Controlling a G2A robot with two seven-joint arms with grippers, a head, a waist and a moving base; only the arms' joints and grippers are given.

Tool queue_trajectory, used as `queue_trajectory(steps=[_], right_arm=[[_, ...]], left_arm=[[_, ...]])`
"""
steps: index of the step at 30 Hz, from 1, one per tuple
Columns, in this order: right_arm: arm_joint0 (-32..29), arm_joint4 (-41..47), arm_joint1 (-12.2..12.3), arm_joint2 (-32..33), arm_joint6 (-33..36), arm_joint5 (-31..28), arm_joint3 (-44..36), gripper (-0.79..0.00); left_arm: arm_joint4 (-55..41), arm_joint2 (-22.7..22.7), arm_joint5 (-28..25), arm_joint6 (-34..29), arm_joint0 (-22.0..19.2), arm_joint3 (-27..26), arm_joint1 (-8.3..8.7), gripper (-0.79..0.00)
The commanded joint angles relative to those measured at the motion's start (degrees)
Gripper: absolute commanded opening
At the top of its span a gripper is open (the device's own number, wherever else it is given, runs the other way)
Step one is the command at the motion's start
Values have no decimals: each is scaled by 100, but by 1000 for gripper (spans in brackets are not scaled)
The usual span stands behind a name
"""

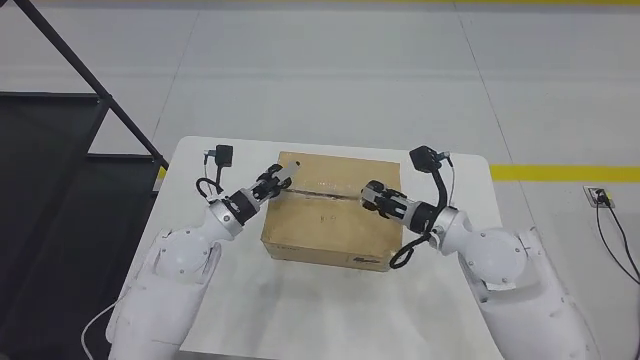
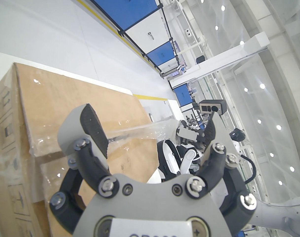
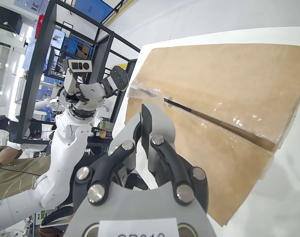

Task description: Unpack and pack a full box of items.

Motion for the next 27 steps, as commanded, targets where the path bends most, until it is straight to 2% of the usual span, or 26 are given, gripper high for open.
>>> queue_trajectory(steps=[1,9,17,21,27], right_arm=[[30,48,2,11,-6,33,46,-785],[163,228,28,105,121,287,265,-785],[346,335,66,149,434,536,536,-785],[405,343,83,128,557,618,630,-751],[495,322,103,59,665,687,755,-773]], left_arm=[[-2,115,-38,-48,-109,151,-19,0],[30,413,-100,-126,-388,551,-77,0],[56,652,-106,-165,-519,658,-126,0],[64,767,-108,-140,-579,698,-156,0],[56,917,-112,-151,-653,770,-197,0]])
